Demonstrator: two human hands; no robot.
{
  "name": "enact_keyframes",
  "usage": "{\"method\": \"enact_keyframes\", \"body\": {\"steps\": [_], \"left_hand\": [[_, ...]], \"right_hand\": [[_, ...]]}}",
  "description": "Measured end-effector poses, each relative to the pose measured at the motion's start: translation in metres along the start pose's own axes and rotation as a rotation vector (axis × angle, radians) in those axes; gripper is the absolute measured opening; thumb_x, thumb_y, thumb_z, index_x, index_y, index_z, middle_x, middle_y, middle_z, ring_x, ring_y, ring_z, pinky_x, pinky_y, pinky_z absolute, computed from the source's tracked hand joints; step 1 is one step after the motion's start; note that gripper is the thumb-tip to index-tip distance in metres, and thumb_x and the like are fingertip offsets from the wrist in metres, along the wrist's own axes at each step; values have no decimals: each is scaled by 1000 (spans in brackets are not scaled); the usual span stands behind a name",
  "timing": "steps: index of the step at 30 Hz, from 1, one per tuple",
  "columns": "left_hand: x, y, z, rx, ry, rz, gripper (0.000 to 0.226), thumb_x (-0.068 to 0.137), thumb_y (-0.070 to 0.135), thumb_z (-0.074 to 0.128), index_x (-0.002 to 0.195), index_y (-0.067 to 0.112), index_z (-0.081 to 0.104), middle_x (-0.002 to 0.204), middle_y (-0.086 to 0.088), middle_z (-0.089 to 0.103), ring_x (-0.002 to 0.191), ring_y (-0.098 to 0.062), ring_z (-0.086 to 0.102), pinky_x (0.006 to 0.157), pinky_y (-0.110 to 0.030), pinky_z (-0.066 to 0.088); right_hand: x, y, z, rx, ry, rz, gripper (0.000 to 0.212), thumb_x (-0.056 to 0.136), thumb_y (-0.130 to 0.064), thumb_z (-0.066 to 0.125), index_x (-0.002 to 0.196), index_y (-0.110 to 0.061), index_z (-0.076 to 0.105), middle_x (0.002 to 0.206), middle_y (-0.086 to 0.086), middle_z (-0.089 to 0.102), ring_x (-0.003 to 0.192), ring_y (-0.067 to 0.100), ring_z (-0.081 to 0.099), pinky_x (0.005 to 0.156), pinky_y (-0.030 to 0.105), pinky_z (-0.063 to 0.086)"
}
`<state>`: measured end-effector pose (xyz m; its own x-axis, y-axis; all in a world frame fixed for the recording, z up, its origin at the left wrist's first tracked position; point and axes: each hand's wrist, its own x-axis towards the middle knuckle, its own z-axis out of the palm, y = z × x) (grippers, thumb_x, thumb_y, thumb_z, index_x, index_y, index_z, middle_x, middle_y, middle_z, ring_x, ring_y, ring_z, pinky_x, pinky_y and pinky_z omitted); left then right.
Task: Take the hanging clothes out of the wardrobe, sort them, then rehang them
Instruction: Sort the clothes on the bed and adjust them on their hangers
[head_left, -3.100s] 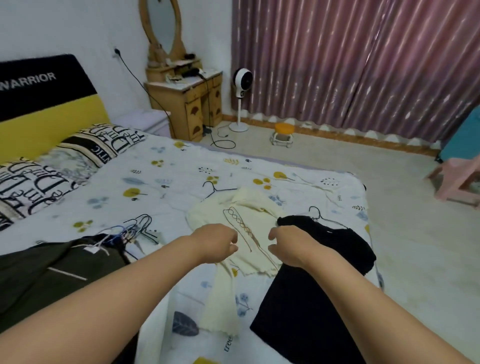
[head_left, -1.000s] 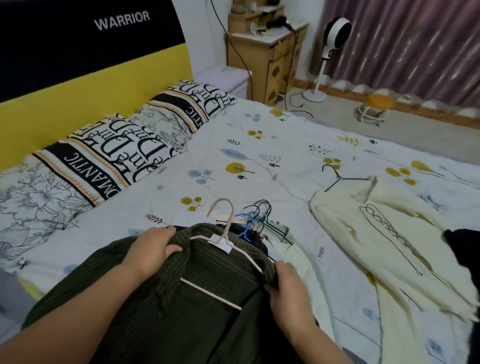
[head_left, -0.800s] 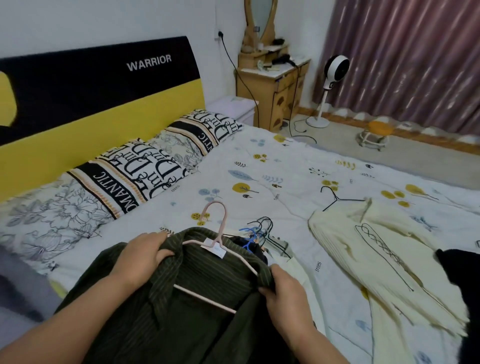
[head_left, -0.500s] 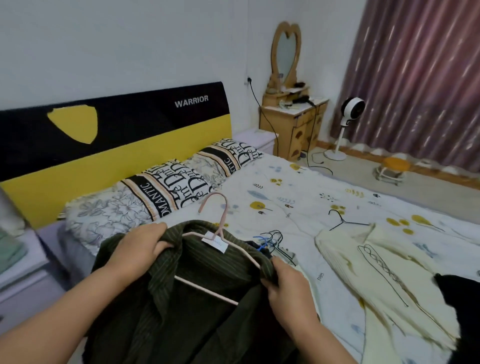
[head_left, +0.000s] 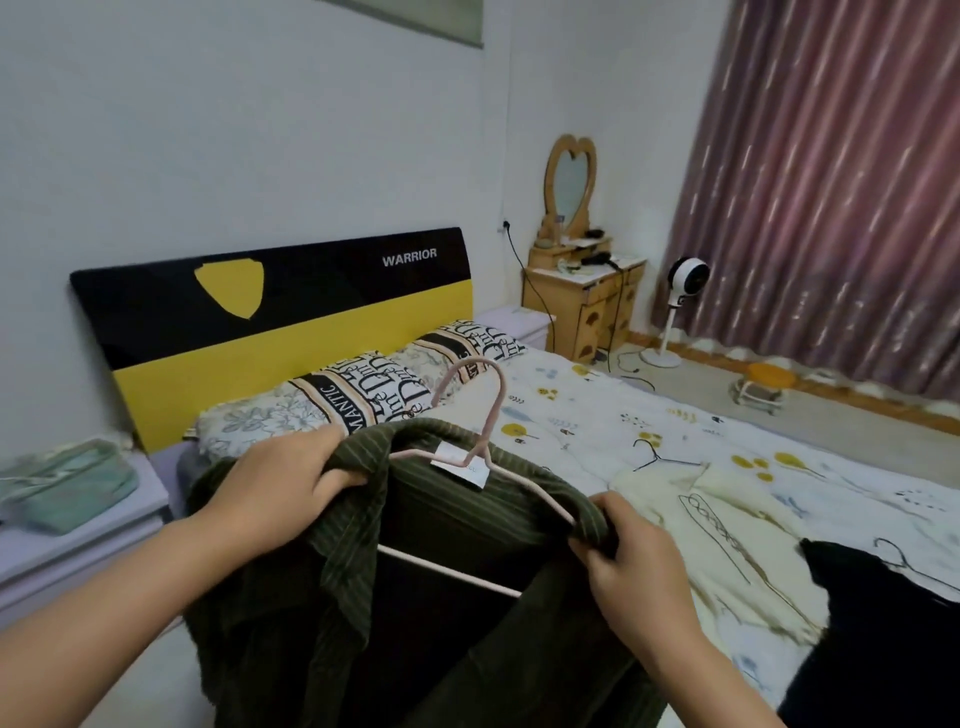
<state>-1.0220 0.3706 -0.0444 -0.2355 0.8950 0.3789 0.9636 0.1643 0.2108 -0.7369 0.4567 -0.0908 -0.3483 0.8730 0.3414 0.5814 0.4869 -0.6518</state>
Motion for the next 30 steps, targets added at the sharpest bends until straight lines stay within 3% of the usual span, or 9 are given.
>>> {"method": "enact_keyframes", "body": {"steps": [4,9,13,16,18,30], "left_hand": [[-25,27,-27,-40,31,58,20,87,42,57,76,26,49,68,14,50,66,-10,45,52,-19,26],[-56,49,-49,-225,54,103,27,82,46,60,71,23,52,66,5,58,66,-12,53,58,-31,40],[-87,66,-51,-314,36,133,22,81,38,64,71,20,53,63,1,57,63,-15,52,55,-32,38],[-111,76,-48,-386,-26,156,23,80,36,65,70,19,54,61,0,57,63,-16,52,58,-33,39],[-124,85,-45,-429,-71,179,22,79,36,66,70,20,55,61,2,58,63,-15,53,59,-34,40],[-180,197,-15,-626,-331,398,26,76,34,70,64,18,53,58,0,58,59,-15,54,58,-34,39]], "right_hand": [[-28,-11,-37,-32,67,-7,39,79,-10,71,70,-37,45,65,-14,55,64,1,49,52,16,33],[-71,-26,-73,-65,148,30,24,77,-8,73,70,-15,51,63,-4,53,63,11,48,56,22,33],[-119,-37,-92,-76,230,91,25,76,-6,74,69,-18,53,64,-3,55,62,13,48,57,29,36],[-160,-40,-102,-129,287,153,22,72,-6,77,70,-17,58,63,-3,58,66,11,51,55,21,36],[-188,-41,-110,-178,321,190,23,69,-5,78,69,-16,58,74,-8,59,69,10,52,55,19,35],[-333,-26,-189,-310,506,484,28,66,-3,79,66,-22,59,75,-15,62,70,6,56,58,20,39]]}}
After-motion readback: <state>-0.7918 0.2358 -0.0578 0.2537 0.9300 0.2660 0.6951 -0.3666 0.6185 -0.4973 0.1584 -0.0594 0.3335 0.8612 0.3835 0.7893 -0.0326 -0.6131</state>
